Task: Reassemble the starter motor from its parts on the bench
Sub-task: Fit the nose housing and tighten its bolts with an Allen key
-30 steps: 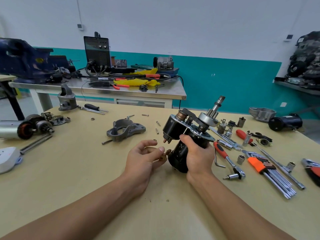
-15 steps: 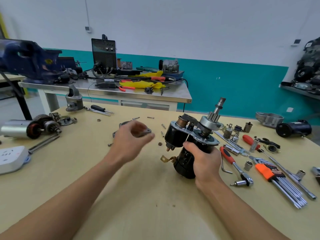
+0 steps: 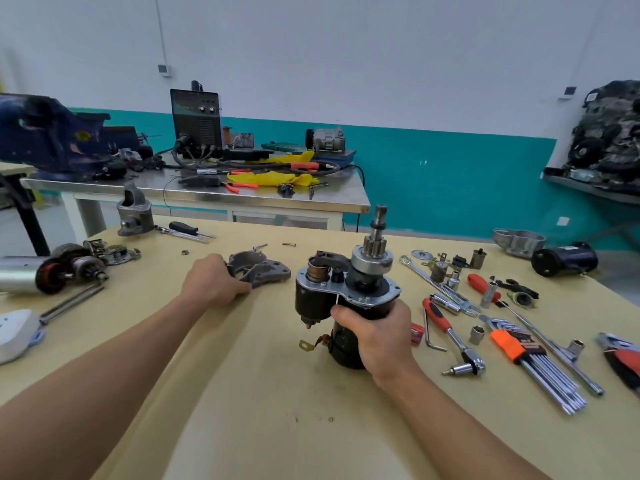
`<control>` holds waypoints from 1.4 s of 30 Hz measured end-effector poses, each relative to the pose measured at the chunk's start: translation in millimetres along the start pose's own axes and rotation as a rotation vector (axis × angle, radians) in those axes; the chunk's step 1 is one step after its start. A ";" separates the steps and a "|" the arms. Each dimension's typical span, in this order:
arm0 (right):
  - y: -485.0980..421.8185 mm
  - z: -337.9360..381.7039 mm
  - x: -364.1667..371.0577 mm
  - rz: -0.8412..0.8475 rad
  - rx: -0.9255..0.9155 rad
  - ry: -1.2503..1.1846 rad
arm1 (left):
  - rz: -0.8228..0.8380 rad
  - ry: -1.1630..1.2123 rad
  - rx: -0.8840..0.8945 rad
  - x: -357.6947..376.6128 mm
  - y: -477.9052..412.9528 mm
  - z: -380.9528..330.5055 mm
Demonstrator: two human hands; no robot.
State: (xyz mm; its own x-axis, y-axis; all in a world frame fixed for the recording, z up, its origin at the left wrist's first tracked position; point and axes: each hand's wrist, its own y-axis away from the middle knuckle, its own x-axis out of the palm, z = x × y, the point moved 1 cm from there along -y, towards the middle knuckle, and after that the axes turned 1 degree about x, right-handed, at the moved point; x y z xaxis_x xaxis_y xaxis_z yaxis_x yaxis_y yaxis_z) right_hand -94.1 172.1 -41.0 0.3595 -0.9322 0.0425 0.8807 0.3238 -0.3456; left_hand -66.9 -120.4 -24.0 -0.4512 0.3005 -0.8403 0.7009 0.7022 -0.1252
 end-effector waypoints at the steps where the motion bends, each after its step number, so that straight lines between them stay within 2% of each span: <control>1: 0.3 0.6 0.4 0.005 -0.004 -0.003 | -0.012 0.086 -0.015 -1.4 -1.1 1.4; 8: 0.9 4.7 1.1 0.022 -0.039 -0.027 | -0.033 0.564 0.057 -22.9 -4.0 -11.2; 12: 0.0 5.9 1.8 0.034 -0.054 -0.032 | -0.042 0.658 0.284 -64.2 2.7 -41.5; 14: -1.1 5.5 1.7 0.042 -0.055 -0.029 | -0.065 0.552 0.511 -93.7 13.2 -62.7; 19: -1.6 5.8 2.3 0.067 -0.050 -0.044 | -0.245 0.082 1.150 -151.9 69.0 -108.0; 21: -1.1 7.1 3.1 0.072 -0.043 -0.034 | -0.241 -0.101 1.333 -162.2 91.6 -121.6; 23: -0.7 7.8 3.2 0.072 -0.032 -0.017 | -0.178 -0.267 1.403 -164.3 110.2 -132.9; 27: 0.1 8.9 2.1 0.072 -0.005 -0.021 | 0.008 -0.460 1.336 -153.9 134.1 -150.6; 35: 0.2 10.1 5.2 0.070 0.003 -0.029 | 0.174 -0.593 1.338 -144.8 142.6 -196.2; 38: -0.5 9.0 3.6 0.076 0.007 -0.039 | 0.125 -0.730 1.431 -139.2 145.6 -203.9; 42: -2.0 6.8 -1.1 0.072 0.024 -0.073 | -0.110 -0.800 1.817 -137.1 137.3 -179.6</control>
State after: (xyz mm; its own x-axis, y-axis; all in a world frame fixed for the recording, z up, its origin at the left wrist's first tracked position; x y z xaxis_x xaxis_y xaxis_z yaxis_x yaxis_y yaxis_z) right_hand -94.2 173.6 -34.0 0.4429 -0.8924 0.0865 0.8585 0.3943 -0.3280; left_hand -8.0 50.7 168.7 -0.5801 -0.3593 -0.7310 0.5646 -0.8243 -0.0429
